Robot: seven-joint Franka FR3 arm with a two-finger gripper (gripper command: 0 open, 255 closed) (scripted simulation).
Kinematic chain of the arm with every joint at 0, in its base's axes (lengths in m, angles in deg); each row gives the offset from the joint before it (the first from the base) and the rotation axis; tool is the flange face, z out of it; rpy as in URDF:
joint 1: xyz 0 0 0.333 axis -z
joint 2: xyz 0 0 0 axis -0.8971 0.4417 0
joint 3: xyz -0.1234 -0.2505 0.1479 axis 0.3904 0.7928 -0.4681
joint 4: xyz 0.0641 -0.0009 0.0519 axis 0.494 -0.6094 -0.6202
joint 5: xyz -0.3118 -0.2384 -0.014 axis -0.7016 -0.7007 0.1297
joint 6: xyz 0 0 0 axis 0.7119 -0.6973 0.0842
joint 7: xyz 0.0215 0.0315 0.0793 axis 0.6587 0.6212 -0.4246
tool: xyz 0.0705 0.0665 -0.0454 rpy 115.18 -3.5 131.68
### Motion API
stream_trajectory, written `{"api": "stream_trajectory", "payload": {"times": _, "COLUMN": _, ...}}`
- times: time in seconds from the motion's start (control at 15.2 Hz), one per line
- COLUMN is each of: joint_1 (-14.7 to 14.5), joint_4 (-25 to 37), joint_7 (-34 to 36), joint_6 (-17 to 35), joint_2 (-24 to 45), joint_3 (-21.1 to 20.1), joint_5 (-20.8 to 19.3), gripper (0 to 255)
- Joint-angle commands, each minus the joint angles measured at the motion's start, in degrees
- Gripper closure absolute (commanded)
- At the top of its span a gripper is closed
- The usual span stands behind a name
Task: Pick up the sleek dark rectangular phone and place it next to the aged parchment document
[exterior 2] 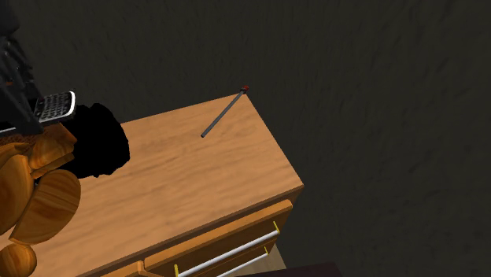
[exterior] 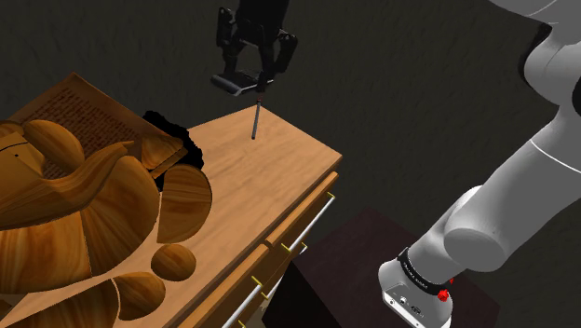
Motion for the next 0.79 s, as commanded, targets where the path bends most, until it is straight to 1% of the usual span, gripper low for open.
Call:
{"api": "stream_trajectory", "payload": {"times": 0.0, "joint_1": -0.9, "joint_4": -0.7, "joint_7": 1.7, "joint_6": 1.3, "joint_2": 0.3, "joint_3": -0.9, "joint_5": -0.2, "gripper": 255}}
{"api": "stream_trajectory", "payload": {"times": 0.73, "joint_1": -0.8, "joint_4": -10.9, "joint_7": -0.5, "joint_6": 9.8, "joint_2": -1.4, "joint_3": -0.8, "joint_5": 0.9, "gripper": 255}}
